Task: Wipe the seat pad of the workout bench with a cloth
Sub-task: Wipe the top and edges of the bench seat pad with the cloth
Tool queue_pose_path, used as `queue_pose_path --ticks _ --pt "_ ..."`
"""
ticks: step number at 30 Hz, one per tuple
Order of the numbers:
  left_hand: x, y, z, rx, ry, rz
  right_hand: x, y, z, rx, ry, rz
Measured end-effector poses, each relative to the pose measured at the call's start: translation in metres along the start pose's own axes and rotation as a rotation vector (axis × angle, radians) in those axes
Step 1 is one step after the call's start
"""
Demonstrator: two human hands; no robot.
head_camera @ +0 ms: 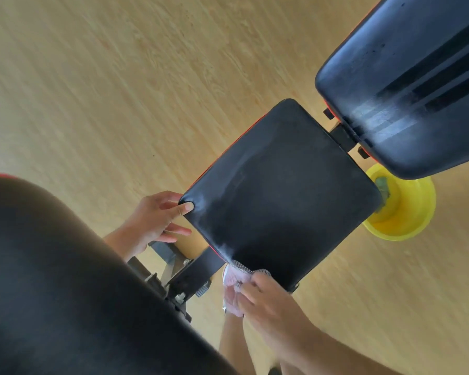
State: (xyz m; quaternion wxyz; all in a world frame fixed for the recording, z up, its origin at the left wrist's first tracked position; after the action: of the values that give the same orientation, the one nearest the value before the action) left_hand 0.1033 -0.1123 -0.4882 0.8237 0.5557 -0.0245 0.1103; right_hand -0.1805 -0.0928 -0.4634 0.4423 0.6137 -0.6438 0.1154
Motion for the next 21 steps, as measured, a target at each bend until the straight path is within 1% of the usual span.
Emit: queue_pose_path --ticks 2,3,5,6,8,10,11,12,13,14,15,16,18,21 --pt "0.001 0.0 0.0 -0.002 0.007 0.007 0.012 -0.037 0.002 0.268 0.222 -0.043" --pt "0.0 0.0 0.001 -0.007 -0.002 0.01 0.023 -0.058 -0.002 0.342 0.324 -0.009" --pt "0.0 0.0 0.001 -0.028 -0.04 0.025 0.035 -0.102 -0.008 0.365 0.366 0.106" --pt "0.001 -0.002 0.001 -0.046 -0.067 0.042 0.045 -0.124 -0.015 0.334 0.382 0.135" --pt "0.005 -0.004 0.002 -0.062 -0.127 0.05 0.061 -0.157 -0.027 0.274 0.367 0.1" --pt "0.009 -0.006 0.004 -0.077 -0.175 0.032 0.065 -0.167 -0.032 0.2 0.352 0.072" --pt "0.011 -0.008 0.006 -0.094 -0.184 0.032 0.062 -0.16 -0.03 0.133 0.312 0.065" --pt "0.012 -0.007 0.007 -0.106 -0.19 0.034 0.049 -0.144 -0.022 0.069 0.253 0.01" --pt "0.013 -0.007 0.008 -0.117 -0.2 0.035 0.038 -0.124 -0.015 0.004 0.162 -0.09" --pt "0.013 -0.007 0.009 -0.12 -0.216 0.04 0.024 -0.106 -0.008 -0.021 0.117 -0.173" --pt "0.012 -0.008 0.009 -0.119 -0.226 0.037 0.017 -0.092 -0.005 0.032 0.114 -0.216" --pt "0.012 -0.01 0.008 -0.113 -0.228 0.037 0.013 -0.089 -0.003 0.088 0.176 -0.215" --pt "0.011 -0.012 0.006 -0.1 -0.211 0.046 0.021 -0.106 -0.005 0.157 0.263 -0.148" --pt "0.012 -0.017 0.003 -0.079 -0.173 0.05 0.046 -0.159 -0.021 0.252 0.262 0.101"
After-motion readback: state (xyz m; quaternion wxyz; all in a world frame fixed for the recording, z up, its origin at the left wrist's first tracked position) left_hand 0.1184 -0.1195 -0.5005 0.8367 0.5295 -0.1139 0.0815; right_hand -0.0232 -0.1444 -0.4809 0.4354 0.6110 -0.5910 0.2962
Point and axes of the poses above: each hand's wrist, its own y-axis away from the middle knuckle, its own x-axis out of the back of the hand, z = x × y, the point moved 3 cm from there along -y, towards the middle knuckle, and after that the axes turned 6 degrees about -y, right-handed, at the moved point
